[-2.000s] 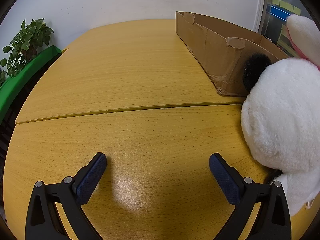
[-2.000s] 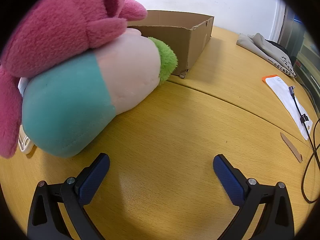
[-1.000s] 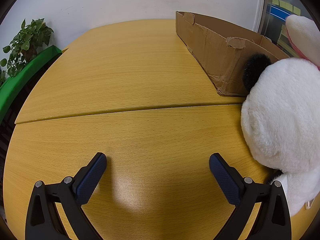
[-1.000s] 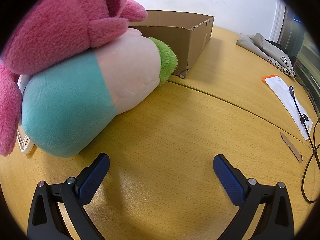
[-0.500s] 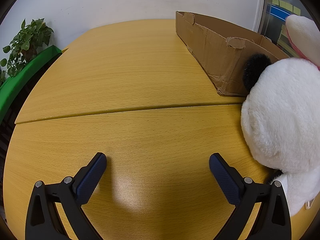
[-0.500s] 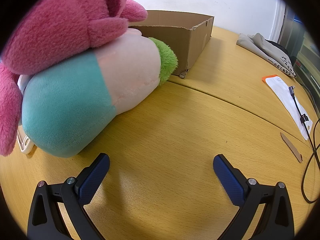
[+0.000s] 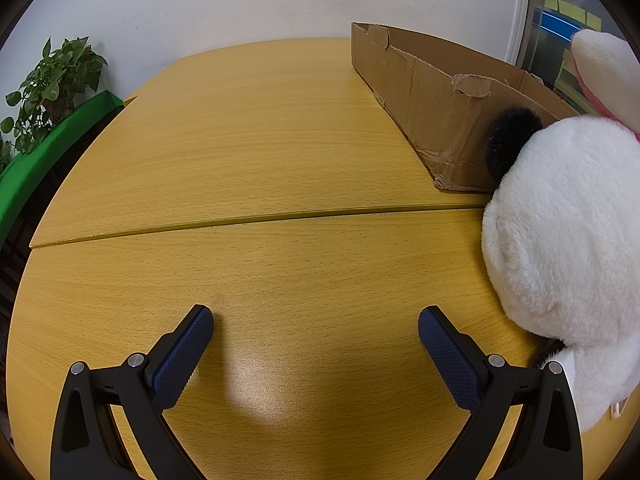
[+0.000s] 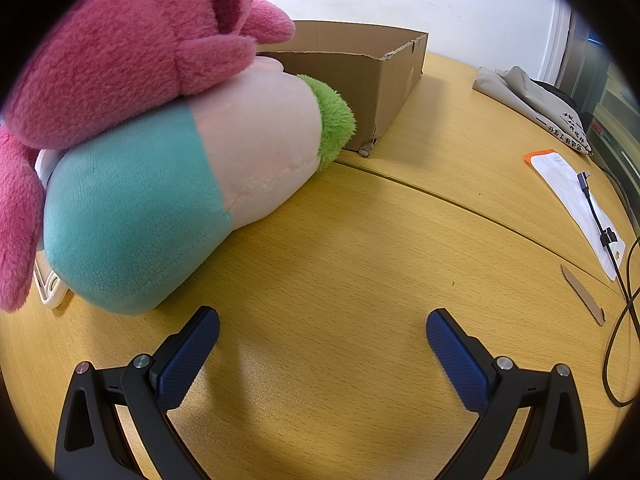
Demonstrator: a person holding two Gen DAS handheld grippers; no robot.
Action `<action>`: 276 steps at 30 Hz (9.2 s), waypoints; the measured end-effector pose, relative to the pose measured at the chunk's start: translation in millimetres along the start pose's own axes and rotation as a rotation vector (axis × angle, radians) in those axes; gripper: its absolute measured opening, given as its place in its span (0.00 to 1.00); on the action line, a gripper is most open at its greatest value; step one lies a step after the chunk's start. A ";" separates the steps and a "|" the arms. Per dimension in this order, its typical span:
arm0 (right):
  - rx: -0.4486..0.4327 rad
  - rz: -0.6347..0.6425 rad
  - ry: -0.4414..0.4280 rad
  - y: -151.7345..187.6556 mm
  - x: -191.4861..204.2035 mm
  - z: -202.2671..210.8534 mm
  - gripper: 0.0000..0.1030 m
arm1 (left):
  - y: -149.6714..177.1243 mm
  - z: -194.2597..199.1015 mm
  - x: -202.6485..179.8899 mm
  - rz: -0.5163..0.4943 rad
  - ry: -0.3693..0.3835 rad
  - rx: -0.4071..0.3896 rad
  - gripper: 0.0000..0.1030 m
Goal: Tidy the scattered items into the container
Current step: 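Move both grippers over the pink bear lying on the plush pile, then close the left gripper on the pink bear while the right gripper grasps its head, then lower the pink bear into the box and open both grippers, then withdraw both grippers from the box toward the remaining plush toys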
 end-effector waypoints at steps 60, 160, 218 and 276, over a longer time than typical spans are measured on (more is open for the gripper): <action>-0.313 -0.334 0.202 -12.3 157.8 119.0 1.00 | 52.5 238.9 -231.9 0.061 -0.013 -0.354 1.00; -0.548 -0.165 -0.027 -161.6 105.2 132.8 0.44 | -153.5 233.2 -195.5 0.005 0.471 -0.349 0.45; -0.348 -0.215 0.252 -146.3 132.6 109.3 0.81 | -85.4 270.3 -241.0 0.112 -0.074 -0.367 1.00; -0.281 -0.221 0.281 -139.8 128.0 93.7 0.81 | -76.9 245.9 -242.3 0.154 0.019 -0.298 1.00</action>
Point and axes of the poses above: each gripper's, at about its wrist camera, not at the fingertips, and z roughly against the way its jaws point, x to its left, y to its underside, the point moved 1 cm from there along -z, roughly the way its jaws point, and after that the axes turned 6 degrees about -y, right-handed, at the moved point
